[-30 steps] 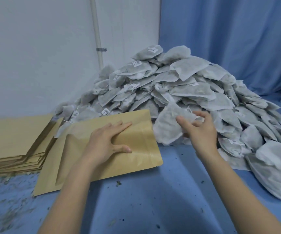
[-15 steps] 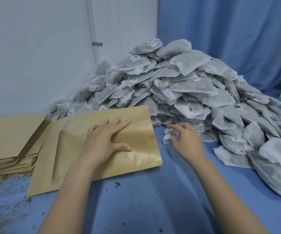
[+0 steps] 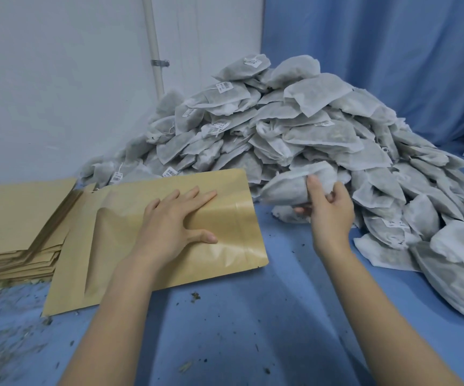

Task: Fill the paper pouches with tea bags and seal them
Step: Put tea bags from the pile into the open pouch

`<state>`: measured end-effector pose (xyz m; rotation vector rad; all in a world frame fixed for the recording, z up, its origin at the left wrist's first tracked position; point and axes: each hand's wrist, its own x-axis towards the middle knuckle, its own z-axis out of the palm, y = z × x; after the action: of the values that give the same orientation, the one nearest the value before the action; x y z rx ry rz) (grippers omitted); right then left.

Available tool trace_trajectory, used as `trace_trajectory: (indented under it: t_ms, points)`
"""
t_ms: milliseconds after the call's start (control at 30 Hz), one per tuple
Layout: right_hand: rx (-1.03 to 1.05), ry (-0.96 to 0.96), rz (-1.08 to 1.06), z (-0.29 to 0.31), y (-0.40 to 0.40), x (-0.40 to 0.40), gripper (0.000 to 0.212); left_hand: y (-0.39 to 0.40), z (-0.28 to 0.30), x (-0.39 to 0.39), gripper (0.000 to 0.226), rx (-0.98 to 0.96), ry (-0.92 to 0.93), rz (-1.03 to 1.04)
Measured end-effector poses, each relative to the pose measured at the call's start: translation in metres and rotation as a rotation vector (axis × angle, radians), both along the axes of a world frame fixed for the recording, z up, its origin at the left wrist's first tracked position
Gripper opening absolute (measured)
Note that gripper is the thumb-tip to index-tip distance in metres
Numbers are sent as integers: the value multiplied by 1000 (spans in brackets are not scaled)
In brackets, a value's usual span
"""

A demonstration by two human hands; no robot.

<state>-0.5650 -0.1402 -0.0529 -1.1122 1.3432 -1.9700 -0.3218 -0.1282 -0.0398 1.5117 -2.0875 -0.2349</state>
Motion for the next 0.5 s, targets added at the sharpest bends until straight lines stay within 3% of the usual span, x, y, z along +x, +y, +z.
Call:
trace_trajectory:
  t_ms: [100,233,300,367,433,500]
  points:
    - [89,-240,233,11,2,5,17,2,4,1,87,-20,68,3]
    - [226,-233,303,8,7,24,27,6,11,-1,87,-47,139,-23]
    - [295,90,259,7,9,33,23,8,14,-7,86,-49,135,-74]
    - [325,461,380,10,13,37,9,9,15,-13,84,-43,101,-130]
    - [385,636,649,15,18,35,11,10,14,-18,82,-32,82,-159]
    - [389,742,676,17,18,29,16,10,13,-19,81,-25,73,-157]
